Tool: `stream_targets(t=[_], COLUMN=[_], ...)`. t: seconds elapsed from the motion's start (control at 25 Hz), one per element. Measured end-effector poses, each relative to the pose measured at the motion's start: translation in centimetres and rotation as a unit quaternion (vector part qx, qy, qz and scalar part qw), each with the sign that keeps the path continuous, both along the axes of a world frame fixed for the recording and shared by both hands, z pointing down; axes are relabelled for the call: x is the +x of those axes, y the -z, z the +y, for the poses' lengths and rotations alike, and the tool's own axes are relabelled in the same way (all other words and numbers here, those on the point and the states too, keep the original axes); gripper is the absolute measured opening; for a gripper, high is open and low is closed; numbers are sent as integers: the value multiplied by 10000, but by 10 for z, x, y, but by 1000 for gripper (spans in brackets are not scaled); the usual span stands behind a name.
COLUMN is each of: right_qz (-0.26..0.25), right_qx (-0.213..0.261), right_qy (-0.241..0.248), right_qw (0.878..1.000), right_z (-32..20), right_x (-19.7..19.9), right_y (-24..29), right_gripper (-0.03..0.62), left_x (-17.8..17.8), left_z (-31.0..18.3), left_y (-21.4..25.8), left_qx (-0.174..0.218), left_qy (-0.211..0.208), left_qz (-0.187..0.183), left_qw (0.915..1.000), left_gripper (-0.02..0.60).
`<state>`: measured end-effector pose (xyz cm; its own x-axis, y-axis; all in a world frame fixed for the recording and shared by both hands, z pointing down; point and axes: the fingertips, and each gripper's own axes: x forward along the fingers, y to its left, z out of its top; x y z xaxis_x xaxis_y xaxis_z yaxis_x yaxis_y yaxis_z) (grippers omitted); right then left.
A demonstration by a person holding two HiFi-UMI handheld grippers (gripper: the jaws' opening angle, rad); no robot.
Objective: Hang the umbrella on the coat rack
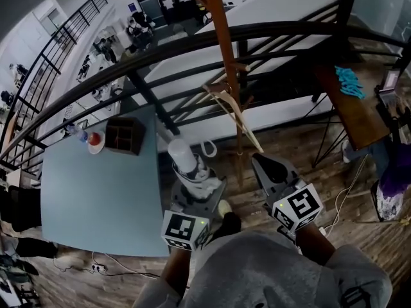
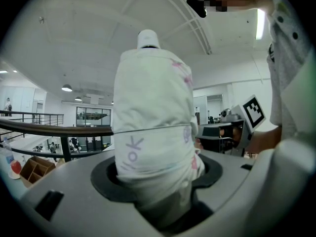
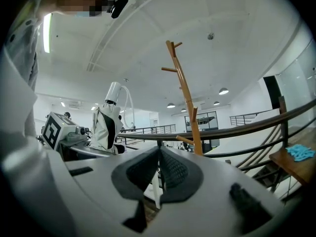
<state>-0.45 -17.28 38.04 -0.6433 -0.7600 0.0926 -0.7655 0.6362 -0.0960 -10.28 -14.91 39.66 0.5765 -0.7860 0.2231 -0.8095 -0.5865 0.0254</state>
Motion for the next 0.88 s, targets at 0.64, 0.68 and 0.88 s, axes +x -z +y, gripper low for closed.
stream_targets(t=[0.64,0.68,0.88], right_qz=[66,75,166], right_qx=[-126,-114,-156], right_qy=[-370,-408,-585], right_qw=[9992,9991,9980], right_z=[-78,-82,-97], right_x=[-11,-11,-16], right_y=[2,3,0], right_gripper=[29,29,29], left_x=[-7,-7,-11], left_z=[-87,-91,-106], left_y=[6,5,-3], left_qx=[5,-18,-69], left_qy=[-469,-522,-735], left_qz=[180,174,188], left_qw=[9987,9985,9971], left_gripper=[291,290,291])
